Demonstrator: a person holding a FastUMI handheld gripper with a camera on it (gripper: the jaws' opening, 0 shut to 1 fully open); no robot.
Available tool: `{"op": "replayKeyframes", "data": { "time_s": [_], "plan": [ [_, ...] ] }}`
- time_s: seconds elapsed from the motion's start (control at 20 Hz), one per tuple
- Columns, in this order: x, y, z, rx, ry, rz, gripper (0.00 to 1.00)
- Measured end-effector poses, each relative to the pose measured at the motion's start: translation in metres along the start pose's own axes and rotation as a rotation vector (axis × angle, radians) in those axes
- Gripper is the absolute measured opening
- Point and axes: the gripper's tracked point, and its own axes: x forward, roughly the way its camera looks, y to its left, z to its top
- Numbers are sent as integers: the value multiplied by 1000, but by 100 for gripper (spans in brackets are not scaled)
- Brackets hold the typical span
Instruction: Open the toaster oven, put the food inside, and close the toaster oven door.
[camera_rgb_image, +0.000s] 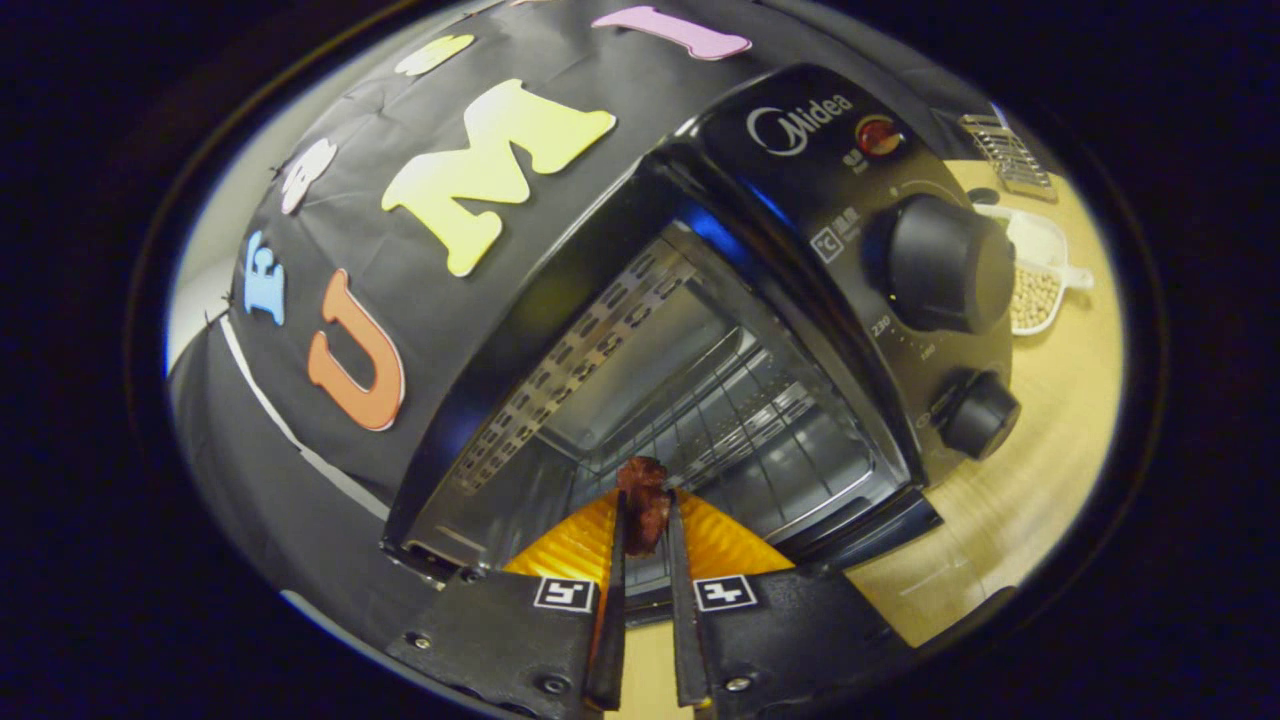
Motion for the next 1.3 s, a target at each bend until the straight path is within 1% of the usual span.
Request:
{"op": "replayKeyframes", "data": {
  "time_s": [0.2,0.25,0.35,0.5,0.55,0.75,0.8,0.95,1.05,1.15,1.25,1.3],
  "plan": [
    [-1,-11,-2,-41,-13,-71,30],
    [-3,-15,-2,-51,-16,-93,34],
    [-9,-26,-1,-76,-19,-147,36],
    [-22,-29,1,-95,-36,-165,37],
    [-29,-30,0,-111,-42,-177,38],
    [-63,-26,-2,-222,-61,-208,42],
    [-72,-23,-5,-244,-61,-203,43],
    [-100,-7,-17,-318,-65,-187,57],
    [-118,9,-28,-350,-64,-146,66],
    [-134,16,-34,-402,-72,-137,76],
    [-151,26,-43,-460,-73,-122,82],
    [-157,31,-48,-481,-74,-114,87]
  ]
}}
